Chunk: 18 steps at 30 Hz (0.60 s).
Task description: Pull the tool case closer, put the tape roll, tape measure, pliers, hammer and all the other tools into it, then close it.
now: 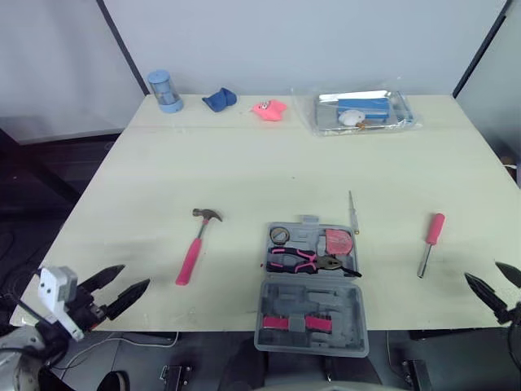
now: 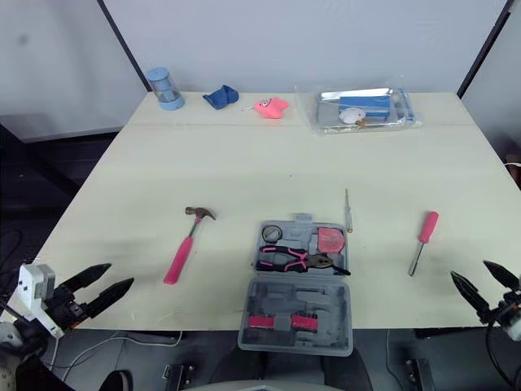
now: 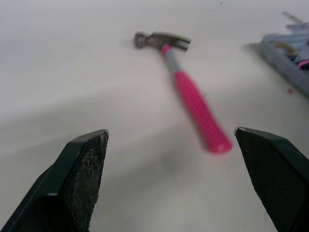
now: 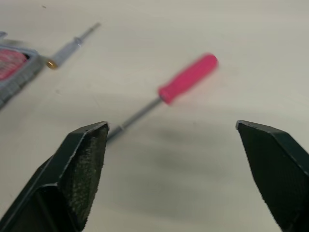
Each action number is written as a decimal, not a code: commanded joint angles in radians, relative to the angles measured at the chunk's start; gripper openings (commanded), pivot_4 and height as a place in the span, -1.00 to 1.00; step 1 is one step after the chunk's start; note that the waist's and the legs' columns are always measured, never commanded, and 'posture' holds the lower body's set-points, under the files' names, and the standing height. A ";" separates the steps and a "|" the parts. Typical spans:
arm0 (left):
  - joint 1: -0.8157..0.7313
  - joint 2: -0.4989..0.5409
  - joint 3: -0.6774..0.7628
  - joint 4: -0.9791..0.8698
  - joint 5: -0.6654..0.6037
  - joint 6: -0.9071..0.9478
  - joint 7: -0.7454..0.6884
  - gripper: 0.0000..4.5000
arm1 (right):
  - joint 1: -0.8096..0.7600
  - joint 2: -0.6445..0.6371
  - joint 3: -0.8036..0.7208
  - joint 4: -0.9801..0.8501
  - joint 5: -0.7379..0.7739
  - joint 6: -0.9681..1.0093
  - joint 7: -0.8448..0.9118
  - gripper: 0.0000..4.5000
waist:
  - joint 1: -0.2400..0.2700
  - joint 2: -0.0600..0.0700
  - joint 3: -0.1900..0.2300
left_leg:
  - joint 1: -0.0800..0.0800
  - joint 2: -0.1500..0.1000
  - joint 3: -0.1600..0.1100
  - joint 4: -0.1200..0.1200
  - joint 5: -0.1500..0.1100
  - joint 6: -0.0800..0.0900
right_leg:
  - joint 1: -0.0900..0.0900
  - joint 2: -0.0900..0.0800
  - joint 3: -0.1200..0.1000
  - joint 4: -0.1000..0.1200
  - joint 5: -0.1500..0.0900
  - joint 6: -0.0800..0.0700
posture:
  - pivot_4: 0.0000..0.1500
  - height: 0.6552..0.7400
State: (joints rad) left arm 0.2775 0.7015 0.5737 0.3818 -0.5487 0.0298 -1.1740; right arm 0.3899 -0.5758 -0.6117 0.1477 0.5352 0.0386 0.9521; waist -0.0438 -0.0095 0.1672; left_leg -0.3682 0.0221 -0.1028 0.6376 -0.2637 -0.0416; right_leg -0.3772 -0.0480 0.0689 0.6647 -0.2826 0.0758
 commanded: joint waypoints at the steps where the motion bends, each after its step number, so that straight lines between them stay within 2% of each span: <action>1: 0.002 0.018 0.036 0.059 0.007 -0.052 -0.012 1.00 | 0.020 0.003 -0.050 0.064 0.007 -0.055 0.011 0.99 | 0.000 0.000 0.000 | 0.000 0.000 0.000 0.000 0.000 0.000 | 0.000 0.000 0.000 0.000 0.000 0.000 | 1.00 1.00; 9: -0.032 0.030 0.016 0.038 0.013 -0.060 -0.019 1.00 | 0.021 -0.015 -0.037 0.102 0.009 -0.082 0.023 0.99 | 0.001 0.000 0.000 | 0.000 0.000 0.001 0.000 0.000 0.000 | 0.000 0.000 0.001 -0.001 0.000 0.000 | 1.00 1.00; 18: -0.157 0.051 -0.194 -0.175 0.059 -0.054 -0.134 1.00 | 0.004 -0.083 0.127 -0.234 0.031 0.056 0.106 0.99 | 0.003 0.000 0.000 | 0.000 0.000 0.001 0.000 0.000 0.000 | 0.001 0.000 0.001 -0.001 0.000 0.001 | 1.00 1.00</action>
State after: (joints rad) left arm 0.1203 0.7320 0.3883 0.2459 -0.4933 -0.0176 -1.2891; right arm 0.3848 -0.6405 -0.4926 -0.0424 0.5593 0.0841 1.0442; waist -0.0409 -0.0095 0.1667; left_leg -0.3680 0.0222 -0.1016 0.6374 -0.2637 -0.0418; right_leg -0.3766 -0.0480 0.0702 0.6641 -0.2821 0.0765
